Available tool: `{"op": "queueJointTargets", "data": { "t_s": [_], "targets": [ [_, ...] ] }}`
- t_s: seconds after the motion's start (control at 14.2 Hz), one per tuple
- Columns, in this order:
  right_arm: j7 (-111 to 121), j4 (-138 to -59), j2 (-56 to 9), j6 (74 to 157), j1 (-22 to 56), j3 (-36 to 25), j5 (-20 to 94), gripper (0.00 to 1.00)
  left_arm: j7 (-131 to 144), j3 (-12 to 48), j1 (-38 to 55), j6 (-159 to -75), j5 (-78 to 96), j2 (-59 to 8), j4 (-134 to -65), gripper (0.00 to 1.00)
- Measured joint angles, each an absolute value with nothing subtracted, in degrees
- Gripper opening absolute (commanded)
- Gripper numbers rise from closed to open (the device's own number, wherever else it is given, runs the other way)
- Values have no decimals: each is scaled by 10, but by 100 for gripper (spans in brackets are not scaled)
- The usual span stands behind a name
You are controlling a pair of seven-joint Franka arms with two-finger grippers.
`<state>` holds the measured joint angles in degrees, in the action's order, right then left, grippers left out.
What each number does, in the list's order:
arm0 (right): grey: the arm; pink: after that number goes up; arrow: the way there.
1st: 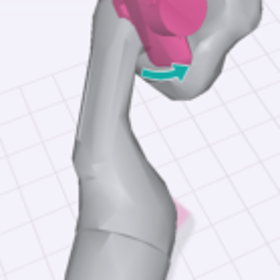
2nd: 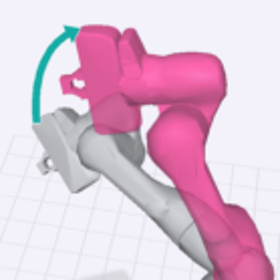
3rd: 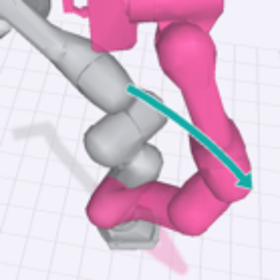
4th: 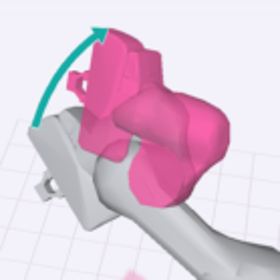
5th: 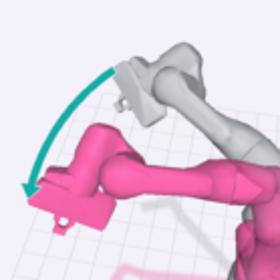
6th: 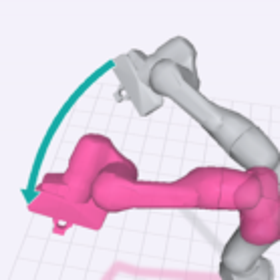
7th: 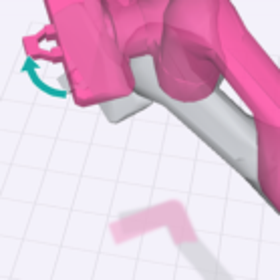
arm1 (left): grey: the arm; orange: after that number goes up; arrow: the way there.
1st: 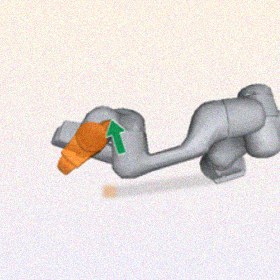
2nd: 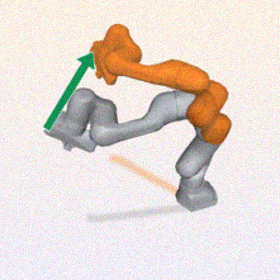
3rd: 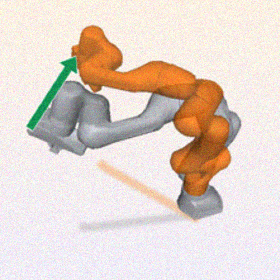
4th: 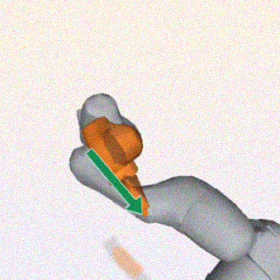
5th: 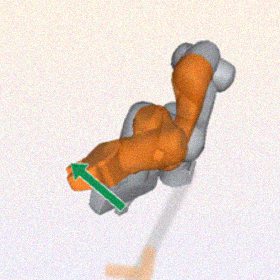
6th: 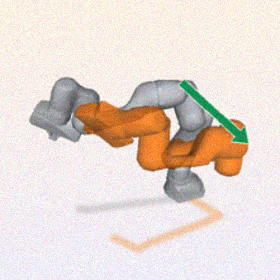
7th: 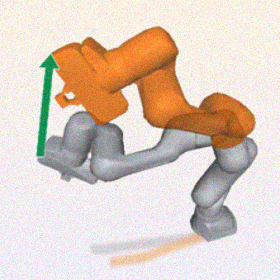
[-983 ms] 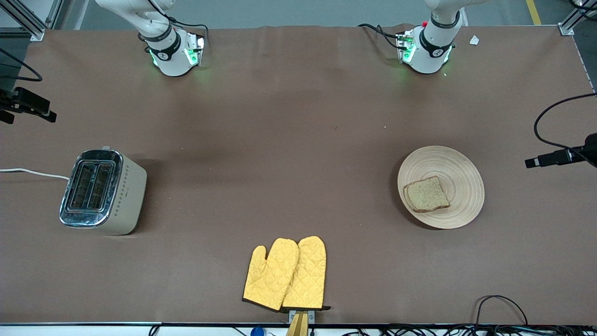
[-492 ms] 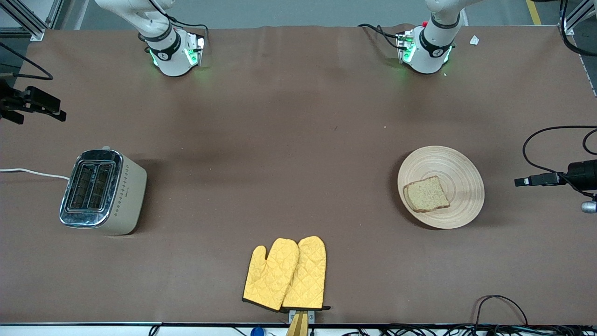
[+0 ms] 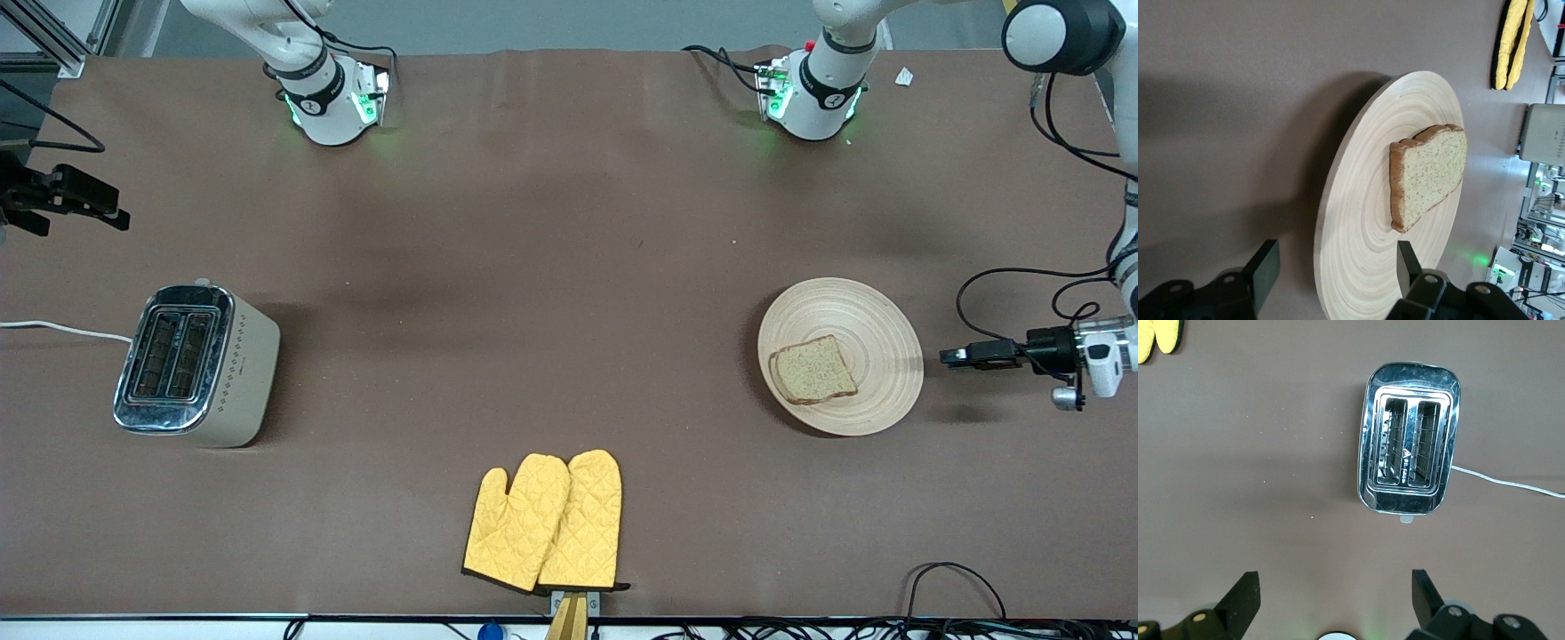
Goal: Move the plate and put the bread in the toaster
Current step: 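Close the left gripper on the wooden plate's rim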
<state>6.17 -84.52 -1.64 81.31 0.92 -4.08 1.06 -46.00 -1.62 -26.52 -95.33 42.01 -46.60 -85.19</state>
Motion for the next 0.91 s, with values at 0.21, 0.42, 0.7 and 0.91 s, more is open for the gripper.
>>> {"op": "queueJointTargets", "data": {
  "t_s": [0.21,0.42,0.7,0.91],
  "targets": [
    [62,-845,-16,812,9,-41,11,100,-473,-14,-265,-953,434,-485,-848,65],
    [62,-845,-16,811,9,-41,11,100,-483,-12,-265,-953,444,-494,-847,55],
    [62,-845,-16,811,9,-41,11,100,-493,-9,-263,-953,446,-503,-847,43],
    [62,-845,-16,811,9,-41,11,100,-507,-8,-262,-953,454,-513,-847,25]
  ]
}}
